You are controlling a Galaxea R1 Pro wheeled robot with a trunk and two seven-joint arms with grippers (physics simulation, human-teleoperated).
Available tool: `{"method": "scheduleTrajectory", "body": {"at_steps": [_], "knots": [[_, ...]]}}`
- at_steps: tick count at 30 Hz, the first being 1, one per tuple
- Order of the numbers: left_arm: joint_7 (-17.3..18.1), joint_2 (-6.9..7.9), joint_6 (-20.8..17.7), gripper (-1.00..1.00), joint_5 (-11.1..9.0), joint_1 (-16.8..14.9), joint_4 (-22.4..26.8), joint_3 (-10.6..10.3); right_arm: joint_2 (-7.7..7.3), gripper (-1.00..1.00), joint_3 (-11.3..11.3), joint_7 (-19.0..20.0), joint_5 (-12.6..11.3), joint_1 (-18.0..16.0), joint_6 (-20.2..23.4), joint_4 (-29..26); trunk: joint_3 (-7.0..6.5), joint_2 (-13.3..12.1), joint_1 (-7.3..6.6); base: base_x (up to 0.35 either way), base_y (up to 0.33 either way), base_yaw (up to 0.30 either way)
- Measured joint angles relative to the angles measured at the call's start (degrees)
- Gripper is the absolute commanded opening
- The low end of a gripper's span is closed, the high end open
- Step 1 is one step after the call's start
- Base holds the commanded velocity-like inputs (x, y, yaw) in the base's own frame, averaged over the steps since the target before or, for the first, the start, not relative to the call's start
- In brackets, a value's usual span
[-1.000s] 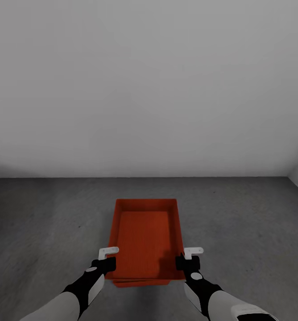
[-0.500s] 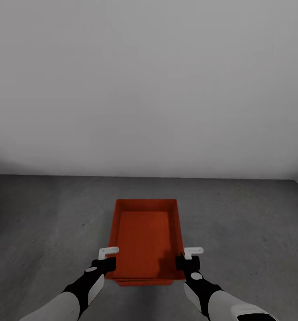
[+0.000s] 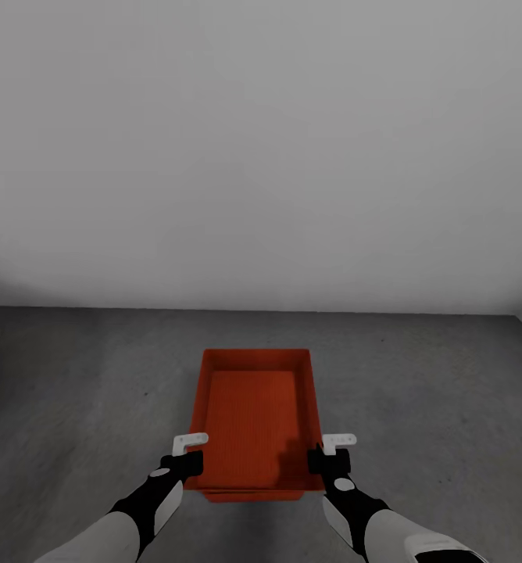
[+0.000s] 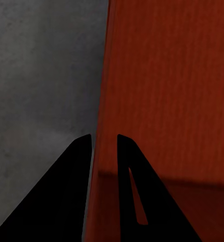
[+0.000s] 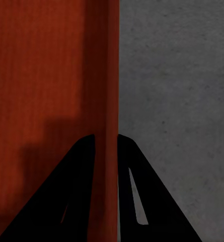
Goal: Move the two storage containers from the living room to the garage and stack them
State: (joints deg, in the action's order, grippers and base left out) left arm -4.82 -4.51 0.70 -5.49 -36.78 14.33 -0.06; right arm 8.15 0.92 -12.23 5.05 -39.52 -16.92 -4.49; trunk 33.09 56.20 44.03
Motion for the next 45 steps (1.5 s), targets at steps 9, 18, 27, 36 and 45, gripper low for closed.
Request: {"method": "scheduleTrajectory", "body": {"at_steps": [9,18,27,36,45], "knots": [[0.00,0.01,0.03,-1.00,-0.09,0.01,0.02,-0.03,0.00,-1.00,-0.01,0.01,0.04,-0.01,-0.02,-0.01,0.00,0.00,0.00,0.000,0.000,0.000],[-0.03,0.00,-0.01,-1.00,-0.10,0.01,0.01,0.03,0.00,-1.00,0.07,0.02,-0.07,0.00,-0.01,0.02,0.00,0.00,0.00,0.000,0.142,0.000],[-0.01,0.03,0.03,-1.00,-0.40,0.02,0.04,-0.14,0.00,-1.00,0.01,0.01,0.07,-0.02,-0.01,-0.02,0.00,0.00,0.00,0.000,0.026,0.000],[-0.01,0.03,0.03,-1.00,-0.41,0.03,0.04,-0.15,0.00,-1.00,0.00,0.01,0.08,-0.02,-0.01,-0.02,0.00,0.00,0.00,0.000,0.001,0.000],[-0.01,0.03,0.03,-1.00,-0.40,0.02,0.02,-0.16,0.00,-1.00,0.02,0.01,0.05,-0.02,-0.01,-0.01,0.00,0.00,0.00,0.000,0.000,0.000]]}}
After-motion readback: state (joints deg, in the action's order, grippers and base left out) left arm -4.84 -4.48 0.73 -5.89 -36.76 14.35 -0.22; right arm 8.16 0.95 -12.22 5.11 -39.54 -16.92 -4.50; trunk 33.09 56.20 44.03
